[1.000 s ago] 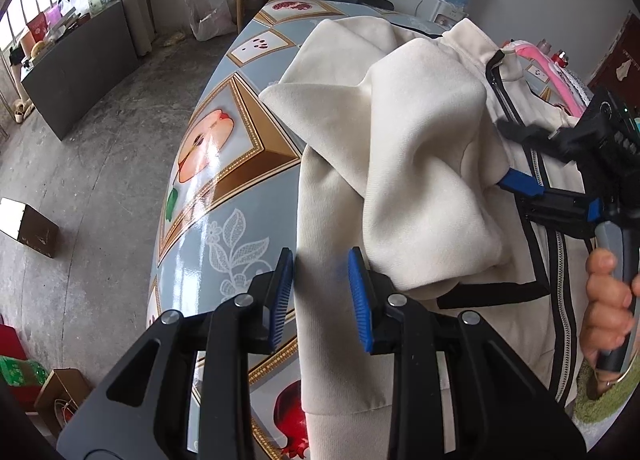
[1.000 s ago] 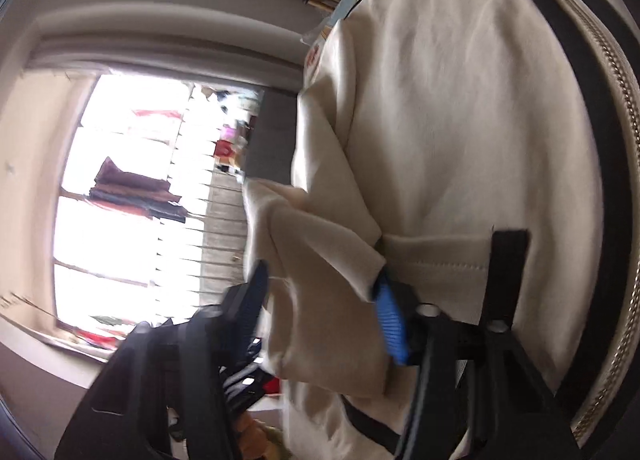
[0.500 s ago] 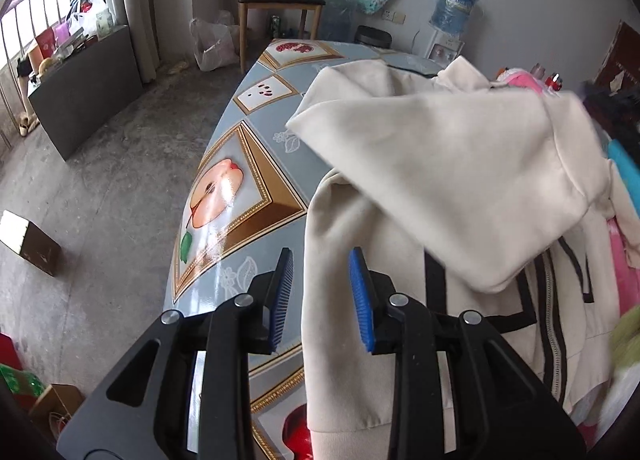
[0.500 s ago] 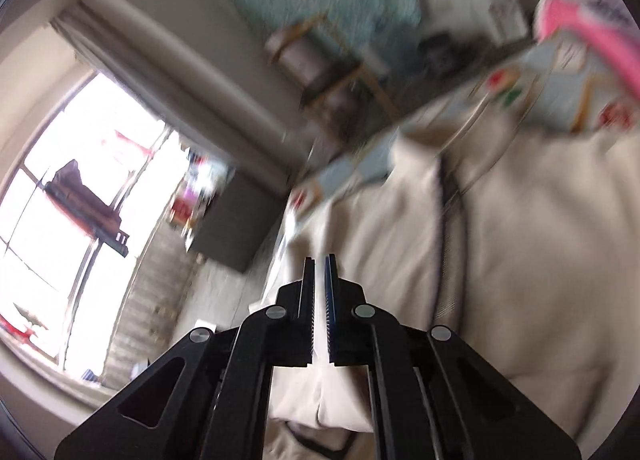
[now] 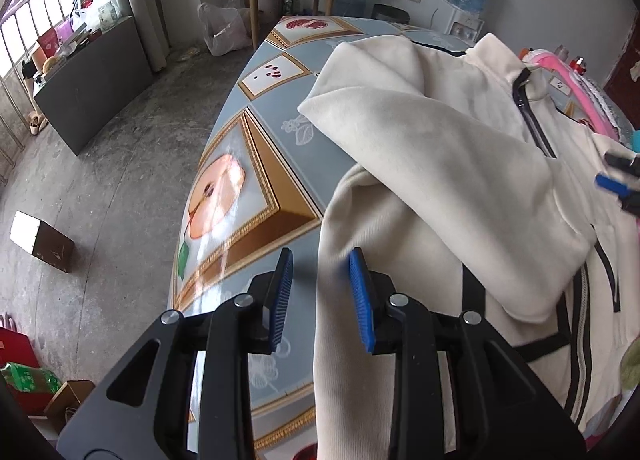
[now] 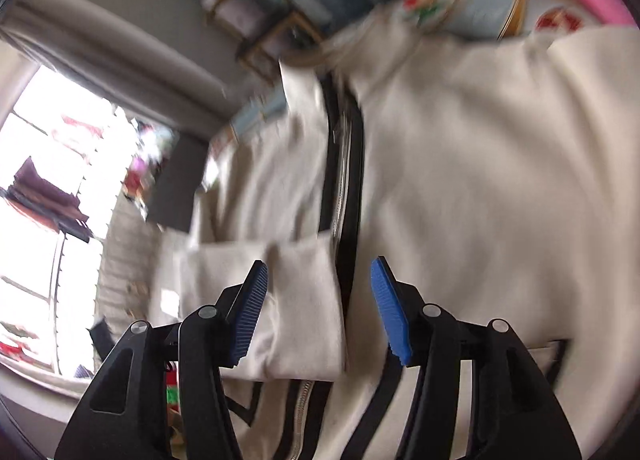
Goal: Fold large clothes
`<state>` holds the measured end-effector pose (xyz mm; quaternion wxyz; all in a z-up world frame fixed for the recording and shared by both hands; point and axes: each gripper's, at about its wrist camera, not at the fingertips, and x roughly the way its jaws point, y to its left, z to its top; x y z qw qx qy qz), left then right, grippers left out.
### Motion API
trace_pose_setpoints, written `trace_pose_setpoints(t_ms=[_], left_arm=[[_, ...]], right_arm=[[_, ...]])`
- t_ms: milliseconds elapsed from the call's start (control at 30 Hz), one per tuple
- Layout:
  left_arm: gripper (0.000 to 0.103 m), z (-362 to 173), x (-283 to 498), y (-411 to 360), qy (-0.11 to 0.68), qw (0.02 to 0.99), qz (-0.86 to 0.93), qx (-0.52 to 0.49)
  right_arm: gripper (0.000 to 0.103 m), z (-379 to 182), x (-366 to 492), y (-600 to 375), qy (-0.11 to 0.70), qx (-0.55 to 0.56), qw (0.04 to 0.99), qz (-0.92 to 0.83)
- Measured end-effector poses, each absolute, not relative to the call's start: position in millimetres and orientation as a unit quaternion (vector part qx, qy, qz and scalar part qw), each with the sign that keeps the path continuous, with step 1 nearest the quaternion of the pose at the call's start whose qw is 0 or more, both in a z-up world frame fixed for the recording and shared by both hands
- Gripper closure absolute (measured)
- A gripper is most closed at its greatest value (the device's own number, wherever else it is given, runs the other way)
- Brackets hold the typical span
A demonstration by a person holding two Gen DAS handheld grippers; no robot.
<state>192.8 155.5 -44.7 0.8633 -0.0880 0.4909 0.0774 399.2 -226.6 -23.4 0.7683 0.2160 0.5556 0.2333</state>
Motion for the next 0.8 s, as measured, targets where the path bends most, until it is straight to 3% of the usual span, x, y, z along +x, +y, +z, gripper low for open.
trace_pose_setpoints(t_ms=[100, 133, 233, 367, 633, 800], left_arm=[[0.075, -46, 201, 154, 0.493, 0.862, 0.083, -0.078], [0.075, -46, 203, 153, 0.493, 0.863, 0.084, -0.074], [0.075, -47, 207, 150, 0.493, 0.864, 0.088, -0.063], [0.075, -48, 209, 150, 0.487, 0.866, 0.092, -0.063], [0.073, -47, 208, 157, 0.480, 0.871, 0.081, -0.072], [0.073, -47, 214, 159, 0.482, 0.871, 0.077, -0.063]], right_arm=[[0.053, -41, 400, -201, 0.581, 0.157, 0.768, 0.219], [0.064, -44, 396, -195, 0.583, 0.139, 0.770, 0.218], [0.084, -42, 384, -170, 0.573, 0.048, 0.792, 0.204], [0.101, -26, 375, -154, 0.548, -0.020, 0.816, 0.184], [0.100, 71, 385, -222, 0.425, 0.066, 0.894, 0.129], [0.100, 29, 398, -288, 0.478, 0.139, 0.865, 0.065]])
